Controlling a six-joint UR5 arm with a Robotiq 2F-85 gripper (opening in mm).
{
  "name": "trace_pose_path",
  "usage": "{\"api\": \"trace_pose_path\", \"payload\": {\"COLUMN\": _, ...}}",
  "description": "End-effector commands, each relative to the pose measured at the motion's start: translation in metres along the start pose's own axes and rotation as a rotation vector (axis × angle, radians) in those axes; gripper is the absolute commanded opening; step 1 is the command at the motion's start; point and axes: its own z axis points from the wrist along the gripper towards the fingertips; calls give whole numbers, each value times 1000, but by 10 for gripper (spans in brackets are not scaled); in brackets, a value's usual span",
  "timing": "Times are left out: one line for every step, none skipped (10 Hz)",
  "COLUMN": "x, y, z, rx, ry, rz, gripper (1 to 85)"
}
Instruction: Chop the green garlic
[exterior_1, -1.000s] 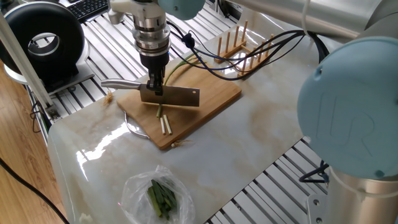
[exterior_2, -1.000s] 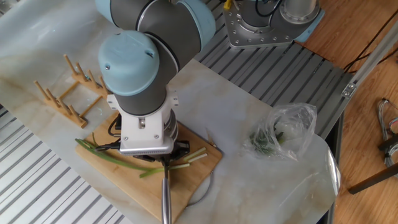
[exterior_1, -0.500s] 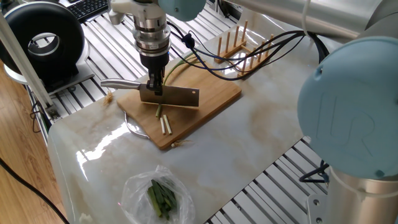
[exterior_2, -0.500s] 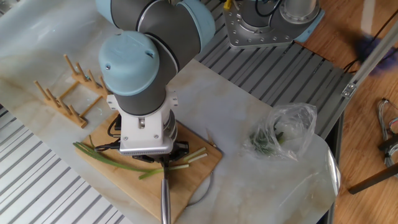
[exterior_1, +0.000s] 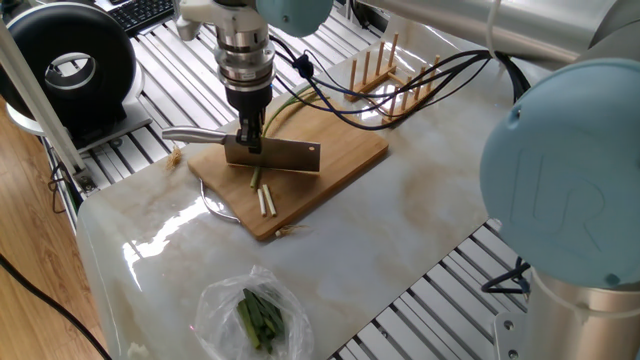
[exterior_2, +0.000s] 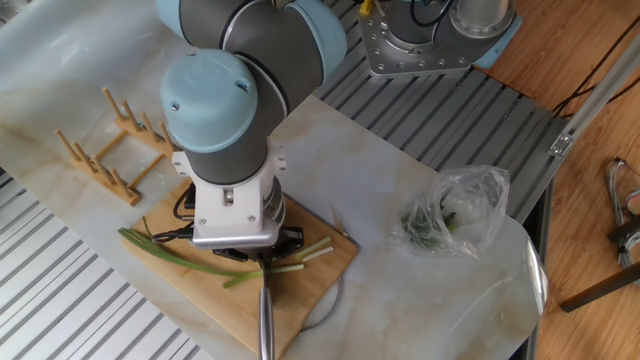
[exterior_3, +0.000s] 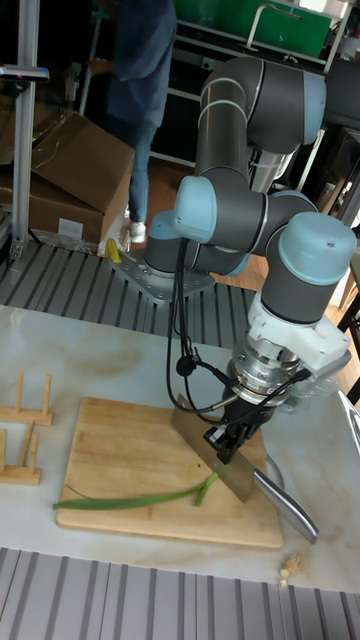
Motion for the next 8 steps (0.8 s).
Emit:
{"api": "trace_pose_path", "payload": {"x": 1, "y": 0, "z": -2, "rx": -9, "ry": -1, "rz": 2, "gripper": 13}}
{"api": "trace_pose_path", "payload": {"x": -1, "y": 1, "z": 1, "rx": -9, "ry": -5, "rz": 7, "gripper": 13}}
{"api": "trace_pose_path", "payload": {"x": -5, "y": 4, "z": 5, "rx": -8, "ry": -14, "rz": 15, "gripper": 13}}
{"api": "trace_pose_path", "payload": {"x": -6, "y": 5, "z": 6, "rx": -6, "ry": -16, "rz": 13, "gripper": 13}}
{"api": "trace_pose_path", "payload": {"x": -4, "y": 6, "z": 1, "rx": -26, "ry": -9, "rz": -1, "gripper": 13}}
{"api": "trace_pose_path", "payload": {"x": 0, "y": 7, "z": -5, "rx": -53, "ry": 1, "rz": -12, "gripper": 13}}
{"api": "trace_pose_path", "payload": {"x": 4, "y": 5, "z": -9, "rx": -63, "ry": 9, "rz": -17, "gripper": 13}}
{"api": "trace_pose_path", "payload": {"x": 7, "y": 2, "z": -10, "rx": -59, "ry": 16, "rz": -19, "gripper": 13}}
